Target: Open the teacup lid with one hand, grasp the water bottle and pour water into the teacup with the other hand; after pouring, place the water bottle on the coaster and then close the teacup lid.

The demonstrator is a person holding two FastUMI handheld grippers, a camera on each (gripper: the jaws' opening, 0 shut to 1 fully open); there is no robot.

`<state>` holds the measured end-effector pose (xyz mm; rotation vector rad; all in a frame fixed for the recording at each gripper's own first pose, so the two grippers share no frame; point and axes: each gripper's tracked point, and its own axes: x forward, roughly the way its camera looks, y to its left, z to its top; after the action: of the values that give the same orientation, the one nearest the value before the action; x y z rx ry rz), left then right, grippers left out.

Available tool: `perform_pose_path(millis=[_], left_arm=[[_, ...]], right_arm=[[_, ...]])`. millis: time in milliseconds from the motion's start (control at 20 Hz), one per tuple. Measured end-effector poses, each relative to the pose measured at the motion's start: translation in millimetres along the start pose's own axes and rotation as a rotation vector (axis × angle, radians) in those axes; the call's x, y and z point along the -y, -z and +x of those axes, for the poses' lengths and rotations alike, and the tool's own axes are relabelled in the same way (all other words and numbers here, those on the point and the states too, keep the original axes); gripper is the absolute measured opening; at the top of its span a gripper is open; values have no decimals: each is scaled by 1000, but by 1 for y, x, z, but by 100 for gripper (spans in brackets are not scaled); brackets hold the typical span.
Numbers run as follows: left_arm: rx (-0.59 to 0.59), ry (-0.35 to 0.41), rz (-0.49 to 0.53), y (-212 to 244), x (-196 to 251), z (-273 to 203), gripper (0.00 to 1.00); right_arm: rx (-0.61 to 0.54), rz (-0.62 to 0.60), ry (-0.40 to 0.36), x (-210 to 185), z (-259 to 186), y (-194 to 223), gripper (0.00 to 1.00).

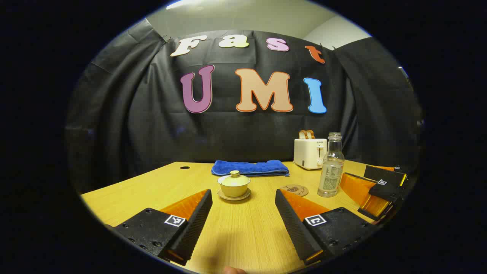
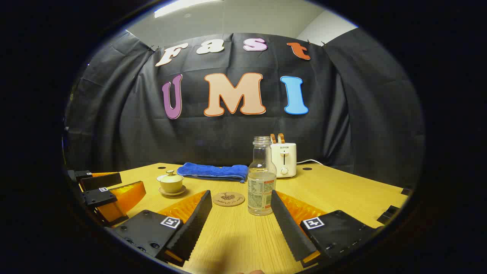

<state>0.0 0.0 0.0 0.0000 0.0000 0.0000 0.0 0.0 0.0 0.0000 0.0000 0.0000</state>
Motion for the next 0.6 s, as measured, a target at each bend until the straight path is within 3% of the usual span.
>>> perform_pose_path(millis=[600], left_arm=[[1, 9, 4, 2, 2, -3, 97]], right_arm=[[0, -1, -12, -1, 0, 0, 99]])
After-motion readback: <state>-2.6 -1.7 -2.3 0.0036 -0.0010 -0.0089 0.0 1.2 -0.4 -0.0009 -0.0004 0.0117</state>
